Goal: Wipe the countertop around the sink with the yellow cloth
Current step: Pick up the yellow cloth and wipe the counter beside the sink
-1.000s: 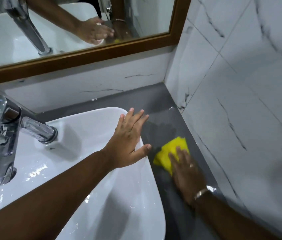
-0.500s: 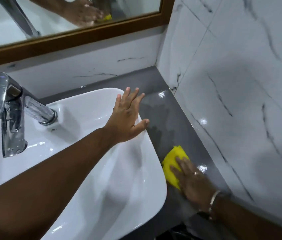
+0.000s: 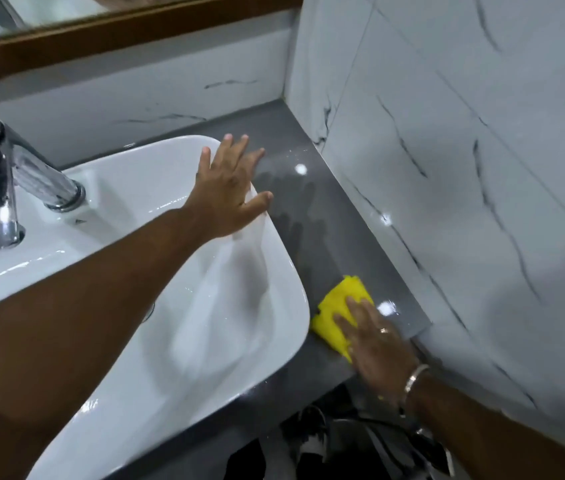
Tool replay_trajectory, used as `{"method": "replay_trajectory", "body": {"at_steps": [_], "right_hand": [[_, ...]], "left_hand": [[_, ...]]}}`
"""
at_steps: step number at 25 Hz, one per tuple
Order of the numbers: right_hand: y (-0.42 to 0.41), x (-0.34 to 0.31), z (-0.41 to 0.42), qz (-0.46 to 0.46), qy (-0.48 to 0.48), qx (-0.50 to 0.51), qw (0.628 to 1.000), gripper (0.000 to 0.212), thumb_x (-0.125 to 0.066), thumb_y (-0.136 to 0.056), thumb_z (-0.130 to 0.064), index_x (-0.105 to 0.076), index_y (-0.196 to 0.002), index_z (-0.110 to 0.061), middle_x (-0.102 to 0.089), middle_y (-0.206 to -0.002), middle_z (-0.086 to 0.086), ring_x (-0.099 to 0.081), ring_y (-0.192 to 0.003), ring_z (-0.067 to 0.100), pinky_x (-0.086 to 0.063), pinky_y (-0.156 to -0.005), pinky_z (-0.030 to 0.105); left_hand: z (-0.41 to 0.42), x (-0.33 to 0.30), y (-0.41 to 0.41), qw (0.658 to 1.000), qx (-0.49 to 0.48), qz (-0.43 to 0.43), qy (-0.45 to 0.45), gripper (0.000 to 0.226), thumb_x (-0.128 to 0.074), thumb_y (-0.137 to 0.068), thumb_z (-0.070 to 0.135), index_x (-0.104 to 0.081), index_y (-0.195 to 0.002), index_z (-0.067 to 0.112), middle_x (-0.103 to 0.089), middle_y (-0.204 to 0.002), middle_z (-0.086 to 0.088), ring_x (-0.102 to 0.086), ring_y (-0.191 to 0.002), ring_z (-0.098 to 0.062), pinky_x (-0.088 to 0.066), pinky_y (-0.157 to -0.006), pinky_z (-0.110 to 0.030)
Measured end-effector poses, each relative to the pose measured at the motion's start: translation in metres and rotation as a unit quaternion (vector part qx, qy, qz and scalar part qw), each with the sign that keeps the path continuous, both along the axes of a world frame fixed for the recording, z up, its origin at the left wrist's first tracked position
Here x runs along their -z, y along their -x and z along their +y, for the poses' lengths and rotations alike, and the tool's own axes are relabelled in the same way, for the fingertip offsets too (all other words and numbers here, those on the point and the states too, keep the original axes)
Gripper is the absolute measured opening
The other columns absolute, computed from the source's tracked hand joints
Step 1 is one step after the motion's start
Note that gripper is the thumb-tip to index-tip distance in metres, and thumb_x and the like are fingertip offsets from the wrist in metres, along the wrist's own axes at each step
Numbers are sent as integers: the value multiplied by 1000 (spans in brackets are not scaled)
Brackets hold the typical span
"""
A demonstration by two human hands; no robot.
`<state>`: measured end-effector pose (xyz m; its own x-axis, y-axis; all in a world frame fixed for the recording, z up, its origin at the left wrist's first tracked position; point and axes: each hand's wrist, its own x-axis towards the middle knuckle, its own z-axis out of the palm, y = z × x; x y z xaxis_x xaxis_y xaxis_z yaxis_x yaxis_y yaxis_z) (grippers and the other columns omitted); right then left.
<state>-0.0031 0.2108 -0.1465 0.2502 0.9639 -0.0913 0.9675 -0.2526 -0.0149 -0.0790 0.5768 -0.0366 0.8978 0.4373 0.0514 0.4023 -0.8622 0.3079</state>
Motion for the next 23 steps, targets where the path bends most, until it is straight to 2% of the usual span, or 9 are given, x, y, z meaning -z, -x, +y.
{"method": "replay_trajectory", "body": {"at_steps": [2, 5, 8, 12, 15, 17, 20, 22, 23], "right_hand": [[-34, -5, -4, -20, 2, 72, 997, 53, -26, -91, -35, -30, -141, -18, -34, -147, 24, -31, -134, 46, -43, -99, 53], [-55, -9, 51, 25, -21, 215, 976, 59, -28, -83, -33, -39, -137, -13, -37, -144, 29, -36, -129, 52, -42, -98, 60], [4, 3, 69, 46, -77, 134, 987, 53, -37, -84, -23, -39, -137, -18, -39, -144, 25, -36, -130, 50, -40, -99, 59], [42, -8, 3, 52, -31, -50, 997, 63, -62, -73, -28, -44, -133, -25, -43, -145, 16, -42, -130, 41, -44, -98, 48], [-4, -11, -7, -5, -22, -6, 1000, 56, -49, -76, -32, -45, -130, -20, -47, -139, 21, -50, -121, 46, -53, -86, 52], [-26, -11, 3, 21, -33, 92, 995, 57, -35, -79, -33, -42, -133, -15, -43, -141, 27, -44, -123, 51, -48, -91, 59], [21, -17, 23, 72, -89, 196, 974, 55, -36, -82, -26, -38, -136, -19, -41, -143, 25, -38, -130, 45, -39, -100, 60], [85, -14, 33, 176, -95, 170, 965, 55, -43, -83, -20, -35, -137, -25, -38, -147, 19, -36, -135, 35, -35, -107, 59], [118, -18, 32, 191, -52, 95, 976, 58, -48, -82, -23, -35, -139, -23, -34, -149, 19, -32, -137, 37, -33, -109, 57]], "left_hand": [[-3, -5, 2, 999, -9, 37, -37, 78, -24, -85, 63, -25, -150, 21, -15, -161, -14, -5, -148, -33, -2, -116, -57], [-36, -12, 10, 995, -41, 63, -67, 72, -18, -92, 56, -15, -153, 17, -12, -161, -18, -10, -147, -39, -8, -115, -57], [-106, -25, 45, 995, -82, 63, 3, 80, -15, -90, 63, -4, -153, 15, -6, -162, -15, -7, -147, -40, -8, -115, -56], [-166, -45, 130, 988, -111, 105, 24, 81, -9, -90, 69, 2, -153, 20, 0, -163, -12, 0, -148, -36, -5, -117, -56], [-162, -37, 211, 973, -164, 164, -9, 84, -4, -87, 73, -2, -154, 22, -2, -163, -10, -4, -148, -36, -7, -116, -58], [-157, -33, 257, 956, -220, 193, -3, 88, -3, -84, 76, -3, -154, 22, -2, -162, -12, -4, -147, -39, -7, -115, -61], [-158, -31, 283, 946, -263, 187, 15, 90, -7, -83, 77, -5, -154, 21, -6, -162, -15, -5, -147, -39, -5, -114, -60], [-158, -30, 279, 951, -253, 177, 14, 88, -13, -84, 76, -7, -154, 22, -8, -162, -14, -5, -148, -37, -3, -115, -59], [-158, -30, 278, 951, -255, 173, 15, 86, -15, -85, 75, -6, -154, 23, -8, -162, -13, -5, -148, -36, -1, -116, -58]]}}
